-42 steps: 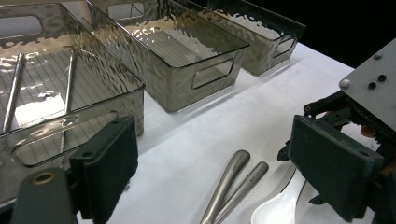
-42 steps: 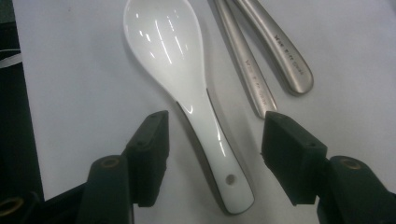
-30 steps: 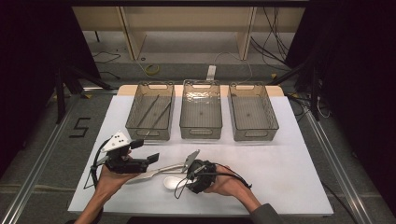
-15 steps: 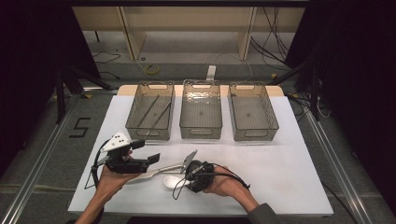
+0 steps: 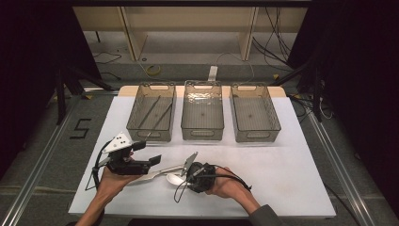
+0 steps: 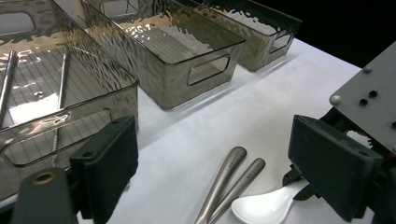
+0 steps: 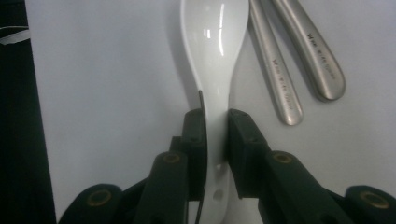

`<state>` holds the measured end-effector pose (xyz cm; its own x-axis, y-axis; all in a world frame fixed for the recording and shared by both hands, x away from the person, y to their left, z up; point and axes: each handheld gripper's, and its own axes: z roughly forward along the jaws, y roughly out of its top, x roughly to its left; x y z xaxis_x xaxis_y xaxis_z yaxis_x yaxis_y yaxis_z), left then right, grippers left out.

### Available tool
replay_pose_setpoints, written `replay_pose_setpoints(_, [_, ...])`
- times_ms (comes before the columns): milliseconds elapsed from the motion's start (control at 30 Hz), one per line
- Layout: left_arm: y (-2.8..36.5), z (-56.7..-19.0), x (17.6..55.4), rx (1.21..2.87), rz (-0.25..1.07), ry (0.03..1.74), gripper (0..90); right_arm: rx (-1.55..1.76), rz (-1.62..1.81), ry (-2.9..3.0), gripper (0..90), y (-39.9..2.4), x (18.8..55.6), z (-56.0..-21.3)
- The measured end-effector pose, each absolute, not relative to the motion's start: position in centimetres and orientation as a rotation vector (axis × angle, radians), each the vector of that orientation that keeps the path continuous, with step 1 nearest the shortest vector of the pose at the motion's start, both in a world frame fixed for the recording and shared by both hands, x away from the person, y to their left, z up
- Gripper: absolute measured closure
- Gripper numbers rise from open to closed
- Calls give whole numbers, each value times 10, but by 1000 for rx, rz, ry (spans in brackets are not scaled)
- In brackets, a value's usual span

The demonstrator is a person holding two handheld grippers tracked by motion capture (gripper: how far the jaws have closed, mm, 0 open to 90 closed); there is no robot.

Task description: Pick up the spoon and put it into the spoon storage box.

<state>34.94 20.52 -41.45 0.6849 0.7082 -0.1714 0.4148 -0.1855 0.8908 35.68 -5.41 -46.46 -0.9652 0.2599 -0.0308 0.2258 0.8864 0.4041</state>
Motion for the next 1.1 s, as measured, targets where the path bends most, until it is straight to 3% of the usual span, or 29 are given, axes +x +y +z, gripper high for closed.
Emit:
replay_pose_setpoints(67, [205,-414,349,1813,341,887,155,402,633,2954,864,-57,358,-461])
replay_pose_setpoints(500, [205,-415,350,1822,350,886,156,363,600,2964,870,-59,356,-457])
replay_pose_setpoints(1100, [205,-415,351,1812,341,891,158,530,755,2834,870,-98,380,-415])
